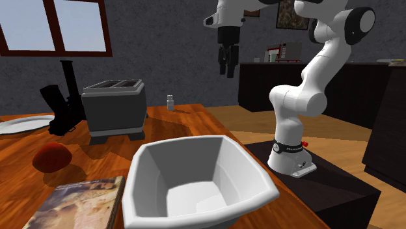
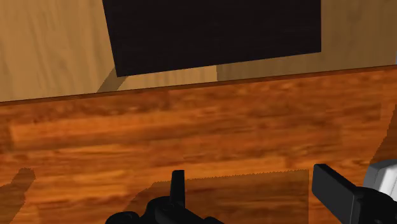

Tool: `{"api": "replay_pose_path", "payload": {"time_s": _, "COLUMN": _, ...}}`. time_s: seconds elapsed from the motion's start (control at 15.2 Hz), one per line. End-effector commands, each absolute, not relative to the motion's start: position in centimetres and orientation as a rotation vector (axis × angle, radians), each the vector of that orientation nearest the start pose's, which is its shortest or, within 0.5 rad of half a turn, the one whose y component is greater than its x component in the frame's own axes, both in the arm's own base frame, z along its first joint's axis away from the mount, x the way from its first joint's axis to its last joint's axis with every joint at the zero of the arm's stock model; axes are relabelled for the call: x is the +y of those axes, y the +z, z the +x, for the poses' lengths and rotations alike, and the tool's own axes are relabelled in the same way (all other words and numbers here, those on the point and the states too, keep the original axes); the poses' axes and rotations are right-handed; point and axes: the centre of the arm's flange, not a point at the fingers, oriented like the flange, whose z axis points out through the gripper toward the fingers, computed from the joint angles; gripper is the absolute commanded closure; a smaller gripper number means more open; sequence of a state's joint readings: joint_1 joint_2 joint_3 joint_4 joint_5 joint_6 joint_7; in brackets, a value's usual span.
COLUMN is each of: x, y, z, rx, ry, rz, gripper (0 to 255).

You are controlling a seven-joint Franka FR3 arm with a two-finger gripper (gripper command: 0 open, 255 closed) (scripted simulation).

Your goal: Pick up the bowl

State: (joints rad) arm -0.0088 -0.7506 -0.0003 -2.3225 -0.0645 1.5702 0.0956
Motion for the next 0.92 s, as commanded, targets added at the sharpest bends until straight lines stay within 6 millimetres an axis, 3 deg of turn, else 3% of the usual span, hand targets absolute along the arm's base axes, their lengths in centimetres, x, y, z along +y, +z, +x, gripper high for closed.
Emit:
{"api": "replay_pose_path", "payload": {"time_s": 0.0, "x": -1.0, "y": 59.6, "z": 31.7, "rx": 0.168, "ry": -0.002, "rz": -3.202, "gripper": 0}}
{"api": "replay_pose_path", "payload": {"time_s": 0.86, "x": 6.1, "y": 52.0, "z": 40.9, "rx": 0.132, "ry": -0.157, "rz": -2.948, "gripper": 0}}
